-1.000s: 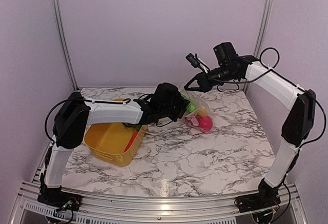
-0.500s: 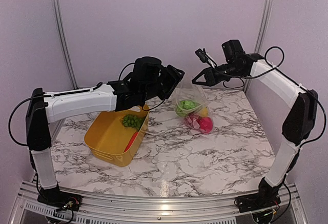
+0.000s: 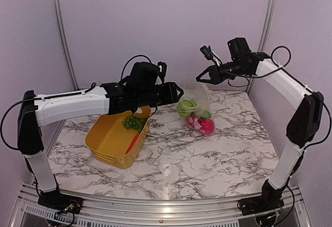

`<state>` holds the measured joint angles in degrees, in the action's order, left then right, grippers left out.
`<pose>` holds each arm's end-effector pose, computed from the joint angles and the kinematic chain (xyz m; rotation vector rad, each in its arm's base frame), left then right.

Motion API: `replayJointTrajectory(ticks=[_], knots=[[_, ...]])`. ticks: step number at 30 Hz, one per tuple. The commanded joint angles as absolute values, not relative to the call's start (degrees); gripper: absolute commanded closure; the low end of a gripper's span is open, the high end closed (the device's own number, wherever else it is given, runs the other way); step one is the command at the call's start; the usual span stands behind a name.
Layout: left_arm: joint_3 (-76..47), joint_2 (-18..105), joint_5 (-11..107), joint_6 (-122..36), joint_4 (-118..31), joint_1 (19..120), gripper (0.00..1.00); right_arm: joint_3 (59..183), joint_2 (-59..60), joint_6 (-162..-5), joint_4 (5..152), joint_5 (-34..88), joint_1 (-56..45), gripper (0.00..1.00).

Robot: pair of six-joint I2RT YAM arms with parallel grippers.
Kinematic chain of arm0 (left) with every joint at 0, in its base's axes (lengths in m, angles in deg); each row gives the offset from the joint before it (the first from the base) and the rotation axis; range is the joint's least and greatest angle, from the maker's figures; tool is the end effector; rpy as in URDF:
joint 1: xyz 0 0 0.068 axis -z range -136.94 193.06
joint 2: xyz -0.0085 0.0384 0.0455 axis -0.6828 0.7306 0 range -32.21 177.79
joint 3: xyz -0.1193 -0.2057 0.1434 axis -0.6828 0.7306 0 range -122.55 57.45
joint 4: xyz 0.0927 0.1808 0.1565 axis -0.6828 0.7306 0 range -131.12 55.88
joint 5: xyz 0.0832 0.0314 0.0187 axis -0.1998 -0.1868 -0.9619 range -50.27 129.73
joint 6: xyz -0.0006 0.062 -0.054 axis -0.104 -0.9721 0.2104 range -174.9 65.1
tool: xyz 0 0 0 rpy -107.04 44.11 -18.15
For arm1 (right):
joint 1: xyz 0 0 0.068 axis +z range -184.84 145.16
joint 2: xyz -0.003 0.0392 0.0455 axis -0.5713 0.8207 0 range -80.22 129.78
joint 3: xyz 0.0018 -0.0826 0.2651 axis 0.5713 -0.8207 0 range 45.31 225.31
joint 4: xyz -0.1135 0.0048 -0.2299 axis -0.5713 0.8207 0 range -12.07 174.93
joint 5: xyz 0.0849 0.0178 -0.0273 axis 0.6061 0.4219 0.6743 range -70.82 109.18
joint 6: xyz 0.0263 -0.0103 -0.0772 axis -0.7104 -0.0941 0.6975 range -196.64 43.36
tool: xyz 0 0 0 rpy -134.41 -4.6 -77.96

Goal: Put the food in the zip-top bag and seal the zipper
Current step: Adjust the zipper food storage bag at the center of the board.

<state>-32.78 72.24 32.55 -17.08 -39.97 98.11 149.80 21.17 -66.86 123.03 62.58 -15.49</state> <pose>0.2788 -0.3834 0.3349 0.2007 1.9518 -0.9978 0.3637 0.1798 0.3659 -0.9306 2.0317 0.9543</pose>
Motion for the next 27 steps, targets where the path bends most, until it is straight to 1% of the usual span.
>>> replayJointTrajectory(ticks=[1, 5, 9, 12, 13, 15, 18, 20, 21, 24, 25, 26, 27], knots=[[-33.53, 71.10, 28.15, -13.92, -33.06, 96.81, 0.54, 147.63, 18.84, -65.69, 122.25, 63.57, -14.70, 1.00], [-33.48, 75.37, 31.96, -5.84, -37.50, 96.90, 0.52, 147.79, 19.36, -65.56, 122.62, 62.74, -13.69, 1.00], [-33.56, 78.71, 34.59, -3.14, -43.43, 96.79, 0.52, 147.39, 19.54, -65.48, 122.54, 61.74, -12.32, 1.00], [-35.42, 82.13, 36.36, -1.53, -43.21, 96.19, 0.53, 147.22, 19.69, -64.54, 122.87, 60.56, -10.97, 1.00], [-36.07, 83.05, 36.95, -1.12, -43.00, 96.11, 0.55, 147.48, 19.71, -64.07, 123.25, 60.19, -10.50, 1.00], [-36.86, 84.29, 37.23, -0.03, -42.02, 96.11, 0.63, 147.62, 19.59, -63.98, 123.30, 59.55, -9.91, 1.00], [-36.75, 83.90, 35.76, 0.76, -41.21, 96.19, 0.81, 147.64, 19.30, -63.64, 123.61, 57.49, -9.85, 1.00], [-36.26, 82.35, 33.42, -0.03, -41.21, 96.17, 0.95, 147.53, 19.04, -63.02, 124.07, 54.76, -9.77, 1.00], [-35.87, 81.34, 32.32, -0.20, -41.21, 96.15, 1.00, 147.65, 18.97, -62.70, 124.44, 52.94, -9.79, 1.00], [-34.80, 76.65, 29.36, -0.93, -41.76, 96.67, 1.00, 148.91, 18.84, -61.41, 125.74, 45.84, -9.80, 1.00], [-34.89, 75.32, 27.91, -1.59, -41.86, 97.16, 1.00, 149.49, 18.84, -60.76, 126.53, 44.45, -9.80, 0.97], [-34.99, 74.38, 26.78, -2.29, -42.02, 97.76, 1.00, 150.15, 18.99, -60.25, 127.44, 43.70, -9.79, 0.86], [-35.13, 73.79, 26.15, -2.71, -42.08, 97.98, 1.00, 150.65, 18.87, -59.94, 128.10, 43.80, -9.85, 0.78]])
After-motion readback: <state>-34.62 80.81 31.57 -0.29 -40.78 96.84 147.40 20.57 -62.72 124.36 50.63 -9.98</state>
